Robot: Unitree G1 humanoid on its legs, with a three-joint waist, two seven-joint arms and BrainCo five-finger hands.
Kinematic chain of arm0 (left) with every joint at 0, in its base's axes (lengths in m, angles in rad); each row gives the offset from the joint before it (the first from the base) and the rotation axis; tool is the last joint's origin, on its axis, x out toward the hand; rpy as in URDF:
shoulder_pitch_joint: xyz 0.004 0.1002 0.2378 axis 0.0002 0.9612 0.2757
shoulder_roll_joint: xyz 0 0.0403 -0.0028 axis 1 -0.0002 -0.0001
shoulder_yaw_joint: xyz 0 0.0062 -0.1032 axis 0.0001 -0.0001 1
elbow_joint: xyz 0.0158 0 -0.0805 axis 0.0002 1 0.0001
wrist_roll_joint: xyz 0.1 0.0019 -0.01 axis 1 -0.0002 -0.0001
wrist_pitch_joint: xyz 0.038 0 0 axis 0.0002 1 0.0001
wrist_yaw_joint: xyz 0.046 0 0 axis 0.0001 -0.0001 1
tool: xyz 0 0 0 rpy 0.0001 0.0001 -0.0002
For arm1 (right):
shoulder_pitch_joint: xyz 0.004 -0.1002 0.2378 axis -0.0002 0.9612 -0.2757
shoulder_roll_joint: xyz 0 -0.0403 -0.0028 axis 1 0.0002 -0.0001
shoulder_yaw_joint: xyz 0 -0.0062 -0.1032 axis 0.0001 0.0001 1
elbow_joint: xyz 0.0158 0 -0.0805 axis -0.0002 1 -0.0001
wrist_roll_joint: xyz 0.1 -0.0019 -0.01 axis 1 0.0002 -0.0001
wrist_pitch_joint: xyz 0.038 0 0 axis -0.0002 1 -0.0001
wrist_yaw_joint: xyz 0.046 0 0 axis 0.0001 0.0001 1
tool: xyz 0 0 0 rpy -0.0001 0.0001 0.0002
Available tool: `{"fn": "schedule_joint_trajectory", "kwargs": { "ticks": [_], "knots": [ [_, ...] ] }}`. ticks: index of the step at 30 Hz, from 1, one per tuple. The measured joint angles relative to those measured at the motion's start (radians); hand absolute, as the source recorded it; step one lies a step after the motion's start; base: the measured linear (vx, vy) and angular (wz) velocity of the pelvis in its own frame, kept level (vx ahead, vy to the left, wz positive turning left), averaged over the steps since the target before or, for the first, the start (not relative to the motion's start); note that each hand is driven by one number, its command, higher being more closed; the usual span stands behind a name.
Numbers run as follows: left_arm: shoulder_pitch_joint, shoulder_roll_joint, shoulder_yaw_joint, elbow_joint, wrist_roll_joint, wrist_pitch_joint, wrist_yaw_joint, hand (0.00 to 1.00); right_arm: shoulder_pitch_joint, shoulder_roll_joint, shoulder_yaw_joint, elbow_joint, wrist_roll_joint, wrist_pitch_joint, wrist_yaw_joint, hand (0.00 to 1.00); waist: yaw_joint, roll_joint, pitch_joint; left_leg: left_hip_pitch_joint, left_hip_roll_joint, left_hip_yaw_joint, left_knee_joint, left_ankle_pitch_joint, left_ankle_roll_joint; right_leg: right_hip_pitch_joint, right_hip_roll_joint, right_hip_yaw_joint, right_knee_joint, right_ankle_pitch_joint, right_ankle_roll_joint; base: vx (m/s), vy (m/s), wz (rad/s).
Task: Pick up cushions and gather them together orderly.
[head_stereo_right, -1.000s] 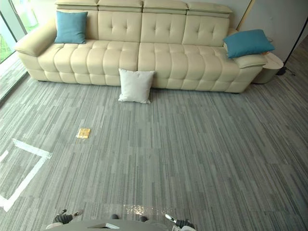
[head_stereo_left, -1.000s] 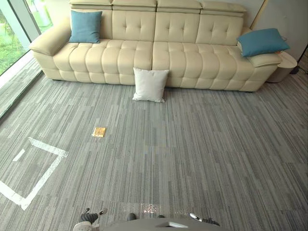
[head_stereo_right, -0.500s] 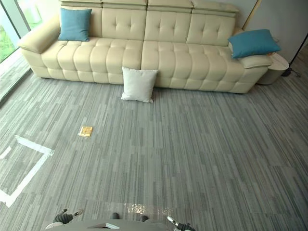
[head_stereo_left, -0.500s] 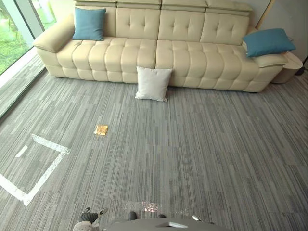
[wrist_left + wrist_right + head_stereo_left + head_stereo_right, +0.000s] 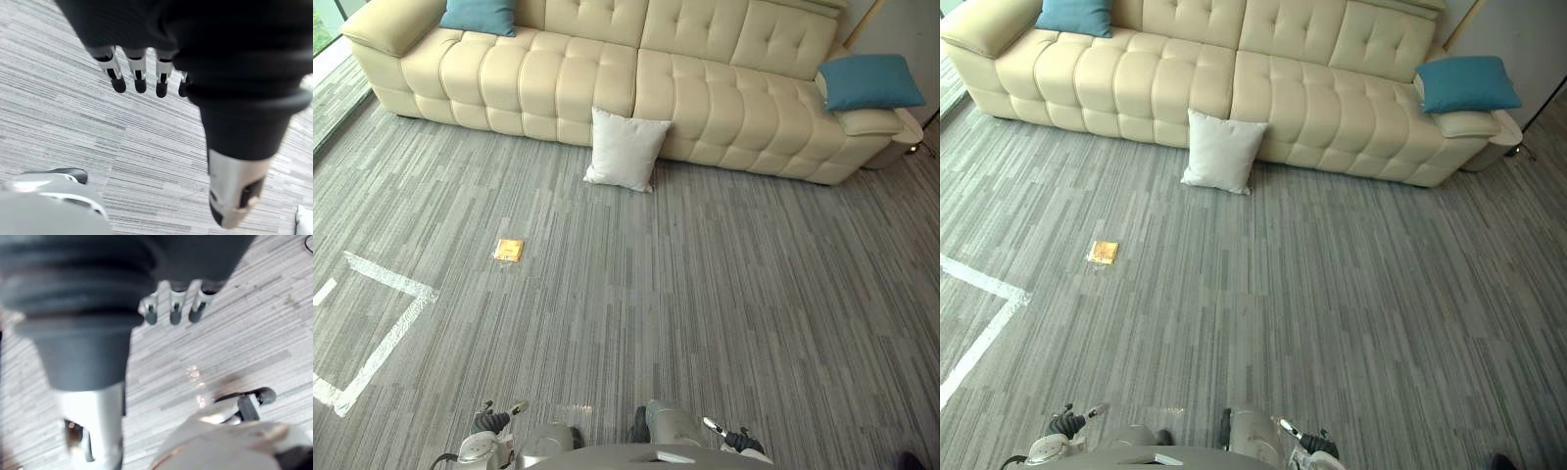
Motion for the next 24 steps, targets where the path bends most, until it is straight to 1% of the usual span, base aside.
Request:
{"fn": "schedule_joint_trajectory", "kwargs": {
  "ticks": [1, 2, 3, 4, 5, 7, 8, 9, 10, 11, 12, 13, 14, 15, 16, 17, 18, 19, 21, 22, 23, 24],
  "knots": [
    [-0.012, -0.015, -0.001, 0.0, 0.0, 0.0, 0.0, 0.0, -0.002, 0.0, -0.008, 0.001, 0.008, -0.003, 0.0, 0.0, -0.006, 0.006, 0.004, 0.033, -0.003, -0.012, -0.034, 0.0, -0.001, -0.026, 0.007, -0.038, -0.039, -0.008, -0.009, 0.4, 0.056, 0.24],
    [-0.029, -0.045, -0.005, -0.001, 0.0, 0.0, 0.0, 0.0, -0.002, -0.003, -0.016, 0.001, 0.021, -0.004, -0.001, 0.0, -0.01, 0.024, 0.015, 0.092, -0.001, -0.024, -0.085, 0.001, -0.002, -0.053, 0.026, -0.088, -0.127, 0.005, -0.03, 0.42, 0.049, 0.25],
    [-0.033, -0.056, -0.012, -0.001, 0.0, 0.0, 0.0, 0.0, -0.002, -0.006, -0.016, 0.0, 0.021, -0.005, -0.001, 0.0, -0.013, 0.03, 0.019, 0.117, -0.001, -0.029, -0.105, -0.001, -0.006, -0.069, 0.037, -0.103, -0.17, 0.017, -0.048, 0.47, 0.034, 0.28],
    [-0.041, -0.067, -0.027, 0.0, 0.0, 0.0, 0.0, 0.0, -0.002, -0.007, -0.016, 0.0, 0.023, -0.006, -0.001, 0.0, -0.022, 0.037, 0.024, 0.145, -0.001, -0.041, -0.126, -0.005, -0.017, -0.087, 0.05, -0.118, -0.234, 0.044, -0.066, 0.39, 0.016, 0.28],
    [-0.045, -0.072, -0.038, 0.0, 0.001, 0.0, -0.001, 0.0, -0.002, -0.007, -0.016, 0.0, 0.026, -0.006, -0.001, 0.0, -0.027, 0.039, 0.026, 0.161, -0.001, -0.049, -0.138, -0.007, -0.022, -0.103, 0.056, -0.13, -0.29, 0.072, -0.075, 0.53, -0.003, 0.54],
    [-0.055, -0.076, -0.073, 0.003, 0.001, -0.001, -0.002, 0.0, 0.004, 0.001, -0.023, 0.003, 0.029, -0.005, -0.001, 0.0, -0.047, 0.036, 0.036, 0.224, -0.003, -0.099, -0.147, -0.031, -0.078, -0.133, 0.07, -0.132, -0.49, 0.197, -0.099, 0.62, -0.061, 0.72],
    [-0.054, -0.08, -0.08, 0.005, 0.002, -0.001, -0.003, 0.0, 0.011, 0.003, -0.023, 0.003, 0.027, -0.004, -0.001, 0.0, -0.051, 0.034, 0.036, 0.244, -0.004, -0.111, -0.147, -0.039, -0.098, -0.133, 0.069, -0.131, -0.521, 0.224, -0.109, 0.68, -0.132, 0.77],
    [-0.046, -0.08, -0.078, 0.018, 0.003, -0.002, -0.004, 0.0, 0.018, 0.002, -0.024, 0.003, 0.027, -0.004, -0.001, 0.0, -0.057, 0.037, 0.038, 0.281, 0.005, -0.137, -0.145, -0.049, -0.117, -0.13, 0.059, -0.126, -0.503, 0.338, -0.187, 0.85, -0.23, 0.67],
    [-0.055, -0.089, -0.068, 0.021, 0.002, -0.003, -0.005, 0.0, 0.003, -0.007, -0.028, -0.003, 0.024, -0.005, 0.0, 0.0, -0.062, 0.06, 0.045, 0.294, 0.039, -0.144, -0.133, -0.032, -0.152, -0.147, 0.062, -0.147, -0.412, 0.314, -0.218, 0.84, -0.257, 0.61],
    [-0.066, -0.098, -0.057, 0.02, 0.002, -0.005, -0.005, 0.0, -0.006, -0.006, -0.026, -0.025, 0.024, -0.009, 0.0, 0.0, -0.062, 0.073, 0.054, 0.284, 0.056, -0.14, -0.101, -0.007, -0.187, -0.152, 0.062, -0.162, -0.373, 0.279, -0.227, 0.7, -0.24, 0.34],
    [-0.071, -0.104, -0.037, 0.018, 0.002, -0.006, -0.005, 0.0, -0.015, -0.012, -0.02, -0.029, 0.015, -0.015, 0.001, 0.0, -0.062, 0.082, 0.06, 0.259, 0.068, -0.13, -0.04, 0.037, -0.197, -0.147, 0.068, -0.167, -0.339, 0.232, -0.24, 0.66, -0.269, 0.22],
    [-0.072, -0.113, -0.004, 0.017, 0.0, -0.007, -0.005, 0.0, -0.015, -0.013, -0.014, -0.03, 0.016, -0.017, 0.0, 0.0, -0.069, 0.084, 0.061, 0.21, 0.08, -0.119, 0.09, 0.117, -0.18, -0.114, 0.076, -0.168, -0.327, 0.181, -0.242, 0.64, -0.261, 0.12],
    [-0.072, -0.117, 0.007, 0.017, 0.0, -0.006, -0.004, 0.0, -0.015, -0.013, -0.012, -0.036, 0.017, -0.017, 0.0, 0.0, -0.074, 0.084, 0.061, 0.187, 0.085, -0.121, 0.159, 0.163, -0.179, -0.092, 0.079, -0.167, -0.332, 0.164, -0.243, 0.73, -0.291, 0.08],
    [-0.069, -0.126, 0.02, 0.007, -0.001, -0.007, -0.004, 0.0, -0.014, -0.014, -0.009, -0.048, 0.016, -0.016, -0.001, 0.0, -0.08, 0.088, 0.062, 0.137, 0.111, -0.125, 0.319, 0.22, -0.187, -0.031, 0.093, -0.161, -0.364, 0.138, -0.243, 0.55, -0.203, 0.07],
    [-0.069, -0.132, 0.026, -0.009, -0.003, -0.009, -0.005, 0.0, -0.005, -0.017, 0.0, -0.061, 0.016, -0.016, -0.002, 0.0, -0.084, 0.094, 0.066, 0.066, 0.149, -0.11, 0.502, 0.219, -0.193, 0.046, 0.117, -0.158, -0.405, 0.118, -0.247, 0.51, -0.192, 0.02],
    [-0.066, -0.135, 0.03, -0.02, -0.009, -0.009, -0.004, 0.0, 0.002, -0.02, 0.01, -0.066, 0.016, -0.016, -0.002, 0.0, -0.081, 0.094, 0.066, 0.034, 0.174, -0.093, 0.588, 0.217, -0.194, 0.084, 0.129, -0.154, -0.427, 0.11, -0.249, 0.46, -0.171, -0.14],
    [-0.06, -0.139, 0.042, -0.043, -0.022, -0.01, -0.003, 0.0, 0.011, -0.027, 0.029, -0.068, 0.016, -0.02, -0.002, 0.0, -0.073, 0.092, 0.066, -0.03, 0.234, -0.041, 0.735, 0.214, -0.188, 0.155, 0.152, -0.135, -0.467, 0.098, -0.249, 0.39, -0.135, -0.5],
    [-0.053, -0.14, 0.051, -0.063, -0.032, -0.01, -0.001, 0.0, 0.009, -0.031, 0.042, -0.069, 0.018, -0.019, -0.001, 0.0, -0.055, 0.087, 0.064, -0.097, 0.288, 0.023, 0.823, 0.202, -0.178, 0.21, 0.164, -0.103, -0.501, 0.093, -0.251, 0.37, -0.108, -0.62],
    [-0.054, -0.141, 0.06, -0.085, -0.039, -0.01, 0.001, 0.0, -0.004, -0.037, 0.062, -0.071, 0.018, -0.02, -0.001, 0.0, -0.042, 0.081, 0.064, -0.185, 0.326, 0.08, 0.846, 0.173, -0.168, 0.272, 0.168, -0.059, -0.551, 0.095, -0.247, 0.34, -0.05, -0.61],
    [-0.054, -0.141, 0.063, -0.095, -0.039, -0.011, 0.001, 0.0, -0.01, -0.038, 0.064, -0.071, 0.018, -0.019, -0.001, 0.0, -0.039, 0.079, 0.066, -0.228, 0.333, 0.098, 0.836, 0.155, -0.162, 0.307, 0.168, -0.041, -0.58, 0.099, -0.242, 0.43, -0.012, -0.58],
    [-0.054, -0.14, 0.066, -0.108, -0.04, -0.012, 0.001, 0.0, -0.012, -0.037, 0.065, -0.072, 0.018, -0.019, -0.001, 0.0, -0.029, 0.076, 0.066, -0.271, 0.344, 0.127, 0.785, 0.122, -0.151, 0.368, 0.168, -0.012, -0.626, 0.105, -0.233, 0.36, 0.018, -0.47],
    [-0.054, -0.139, 0.065, -0.11, -0.039, -0.014, 0.001, 0.0, -0.012, -0.037, 0.066, -0.073, 0.018, -0.019, -0.001, 0.0, -0.022, 0.073, 0.066, -0.284, 0.345, 0.144, 0.74, 0.107, -0.149, 0.396, 0.168, 0.003, -0.646, 0.107, -0.23, 0.35, 0.045, -0.56]
  ]
}}
